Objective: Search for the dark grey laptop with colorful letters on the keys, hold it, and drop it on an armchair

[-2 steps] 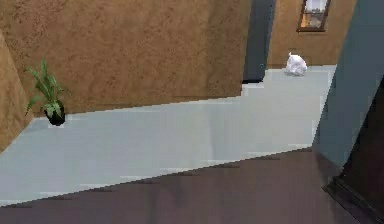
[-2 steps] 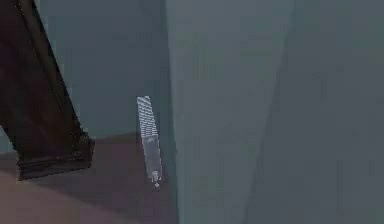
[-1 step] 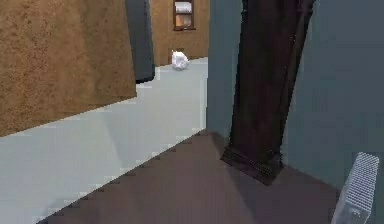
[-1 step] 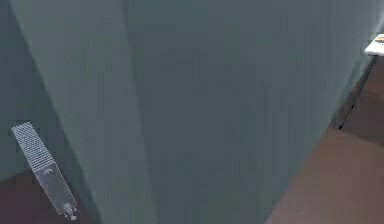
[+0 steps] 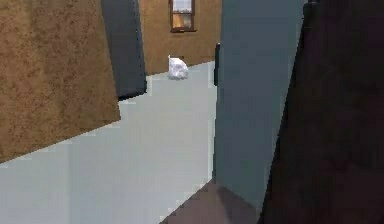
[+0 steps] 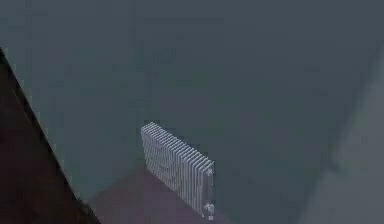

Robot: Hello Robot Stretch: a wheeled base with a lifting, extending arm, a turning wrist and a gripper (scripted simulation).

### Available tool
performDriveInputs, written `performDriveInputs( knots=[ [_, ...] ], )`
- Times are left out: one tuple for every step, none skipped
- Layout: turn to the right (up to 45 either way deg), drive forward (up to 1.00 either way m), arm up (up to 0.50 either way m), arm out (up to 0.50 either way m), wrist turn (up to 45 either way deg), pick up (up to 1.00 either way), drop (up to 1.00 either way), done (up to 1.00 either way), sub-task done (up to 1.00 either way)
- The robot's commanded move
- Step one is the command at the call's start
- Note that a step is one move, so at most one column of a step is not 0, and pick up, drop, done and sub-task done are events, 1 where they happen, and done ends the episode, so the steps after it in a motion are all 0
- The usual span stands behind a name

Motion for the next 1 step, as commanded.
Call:
performDriveInputs(
  knots=[
    [0.0,1.00,0.00,0.00,0.0,0.00,0.00,0.00,0.00]
  ],
)
